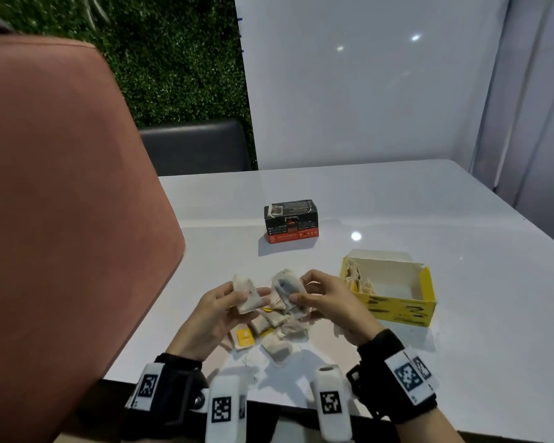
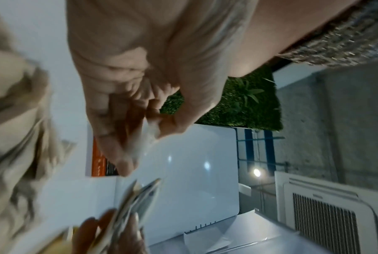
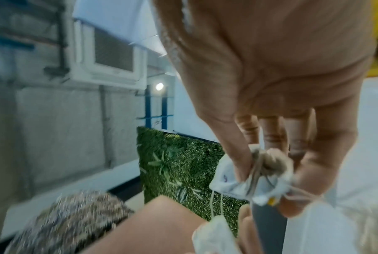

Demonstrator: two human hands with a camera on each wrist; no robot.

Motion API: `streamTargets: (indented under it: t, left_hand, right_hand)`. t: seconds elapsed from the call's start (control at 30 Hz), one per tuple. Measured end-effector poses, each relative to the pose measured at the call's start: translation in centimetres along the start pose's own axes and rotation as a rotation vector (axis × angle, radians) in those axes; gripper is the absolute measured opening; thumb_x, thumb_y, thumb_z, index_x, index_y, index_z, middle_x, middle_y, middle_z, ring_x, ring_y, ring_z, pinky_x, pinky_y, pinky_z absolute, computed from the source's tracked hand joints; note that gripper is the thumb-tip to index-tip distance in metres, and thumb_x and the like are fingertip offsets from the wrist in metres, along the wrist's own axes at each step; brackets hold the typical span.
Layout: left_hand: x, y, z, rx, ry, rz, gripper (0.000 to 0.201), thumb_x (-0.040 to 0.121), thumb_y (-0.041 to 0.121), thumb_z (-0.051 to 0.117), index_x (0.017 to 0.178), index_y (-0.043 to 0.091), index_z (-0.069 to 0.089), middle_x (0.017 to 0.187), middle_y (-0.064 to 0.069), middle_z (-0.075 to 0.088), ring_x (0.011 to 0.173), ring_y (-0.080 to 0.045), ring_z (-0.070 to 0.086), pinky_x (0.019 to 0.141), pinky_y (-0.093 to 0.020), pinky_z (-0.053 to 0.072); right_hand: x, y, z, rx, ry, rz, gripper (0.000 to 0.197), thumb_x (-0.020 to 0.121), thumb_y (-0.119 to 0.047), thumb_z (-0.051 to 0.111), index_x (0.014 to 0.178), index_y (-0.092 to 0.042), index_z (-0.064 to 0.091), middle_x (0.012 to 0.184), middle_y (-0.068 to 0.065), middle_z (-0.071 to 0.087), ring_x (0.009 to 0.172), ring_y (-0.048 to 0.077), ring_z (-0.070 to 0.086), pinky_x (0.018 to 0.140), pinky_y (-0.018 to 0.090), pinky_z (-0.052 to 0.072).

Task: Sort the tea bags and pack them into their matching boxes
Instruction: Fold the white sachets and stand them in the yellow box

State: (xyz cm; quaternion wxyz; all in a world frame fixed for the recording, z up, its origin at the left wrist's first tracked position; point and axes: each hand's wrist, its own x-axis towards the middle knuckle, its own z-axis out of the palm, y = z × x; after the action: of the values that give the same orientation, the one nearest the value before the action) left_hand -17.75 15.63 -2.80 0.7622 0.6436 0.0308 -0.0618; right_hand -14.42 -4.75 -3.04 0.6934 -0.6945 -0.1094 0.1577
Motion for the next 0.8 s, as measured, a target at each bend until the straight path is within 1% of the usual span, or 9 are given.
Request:
streamTargets:
  t: [0.07, 0.17, 0.27, 0.33, 0.4, 0.5, 0.63, 0.7, 0.8]
  left_hand:
    - [-0.1, -0.2, 0.2, -0.097, -0.006, -0.034, 0.034, 0.078, 0.009, 0.056, 0.107, -0.008, 0.058, 0.108, -0.017, 0.07, 0.098, -0.027, 0.068, 0.075, -0.027, 0.058]
    - [0.0, -0.4, 0.2, -0.203, 0.069, -0.11, 0.023, 0.067, 0.014, 0.059, 0.084, -0.001, 0.059, 0.084, -0.013, 0.062, 0.069, -0.019, 0.063, 0.069, -0.029, 0.058]
    - [0.0, -0.5, 0.0, -0.201, 0.08, -0.181, 0.033, 0.076, 0.031, 0.067, 0.084, 0.002, 0.056, 0.075, -0.01, 0.056, 0.062, -0.017, 0.052, 0.064, -0.031, 0.056]
    - [0.0, -0.7, -0.3, -0.215, 0.088, -0.218, 0.041, 0.087, 0.042, 0.054, 0.083, 0.001, 0.057, 0.075, -0.011, 0.058, 0.067, -0.02, 0.053, 0.07, -0.034, 0.054]
    - [0.0, -0.9, -0.4, -0.179, 0.116, -0.186, 0.032, 0.093, 0.03, 0.048, 0.083, 0.001, 0.058, 0.078, -0.012, 0.058, 0.075, -0.023, 0.055, 0.073, -0.034, 0.052]
    - [0.0, -1.3, -0.6, 0.088, 0.176, -0.071, 0.007, 0.088, 0.003, 0.055, 0.094, 0.005, 0.059, 0.087, -0.011, 0.059, 0.077, -0.02, 0.058, 0.069, -0.026, 0.051]
    - [-0.4, -1.4, -1.0, 0.275, 0.209, 0.021, 0.047, 0.065, 0.017, 0.065, 0.112, 0.013, 0.059, 0.1, -0.013, 0.063, 0.084, -0.021, 0.065, 0.072, -0.024, 0.053]
    - [-0.5, -1.5, -0.8, 0.339, 0.185, 0.04, 0.04, 0.068, 0.018, 0.065, 0.105, 0.006, 0.065, 0.102, -0.018, 0.067, 0.09, -0.027, 0.066, 0.075, -0.024, 0.055]
    - [-0.3, -1.6, 0.3, 0.257, 0.138, -0.055, 0.021, 0.084, 0.004, 0.061, 0.103, -0.006, 0.063, 0.106, -0.027, 0.067, 0.095, -0.035, 0.067, 0.082, -0.037, 0.056]
  right_hand:
    - [-0.2, 0.5, -0.1, 0.151, -0.031, 0.054, 0.013, 0.083, -0.003, 0.065, 0.092, -0.003, 0.055, 0.088, 0.016, 0.067, 0.074, 0.022, 0.064, 0.063, 0.034, 0.058]
    - [-0.1, 0.8, 0.1, 0.323, -0.058, 0.094, 0.013, 0.083, -0.004, 0.065, 0.093, -0.004, 0.055, 0.089, 0.016, 0.065, 0.076, 0.022, 0.063, 0.063, 0.033, 0.06]
    - [0.0, 0.8, 0.4, 0.466, -0.087, 0.123, 0.012, 0.086, -0.003, 0.061, 0.095, -0.003, 0.053, 0.085, 0.015, 0.063, 0.072, 0.02, 0.066, 0.062, 0.031, 0.059]
    - [0.0, 0.8, 0.7, 0.539, -0.116, 0.141, 0.009, 0.087, -0.002, 0.059, 0.093, -0.004, 0.052, 0.087, 0.015, 0.063, 0.073, 0.02, 0.067, 0.063, 0.032, 0.059]
    - [0.0, 1.0, 1.0, 0.584, -0.128, 0.14, 0.01, 0.087, 0.001, 0.058, 0.094, -0.004, 0.052, 0.094, 0.021, 0.061, 0.078, 0.025, 0.067, 0.063, 0.032, 0.059]
    - [0.1, 1.2, 1.2, 0.578, -0.087, 0.105, 0.01, 0.085, 0.005, 0.058, 0.089, -0.002, 0.053, 0.096, 0.024, 0.059, 0.083, 0.029, 0.066, 0.07, 0.037, 0.06]
    - [0.1, 1.2, 0.8, 0.526, 0.011, 0.055, 0.01, 0.085, 0.006, 0.058, 0.087, -0.002, 0.052, 0.097, 0.028, 0.059, 0.091, 0.037, 0.065, 0.069, 0.037, 0.06]
    - [0.1, 1.3, 0.7, 0.517, 0.022, 0.051, 0.011, 0.086, 0.004, 0.059, 0.088, -0.003, 0.052, 0.098, 0.027, 0.059, 0.094, 0.039, 0.065, 0.072, 0.039, 0.06]
    - [0.2, 1.2, 0.9, 0.49, 0.04, 0.035, 0.012, 0.086, 0.004, 0.059, 0.087, -0.004, 0.051, 0.096, 0.024, 0.059, 0.09, 0.036, 0.064, 0.065, 0.034, 0.06]
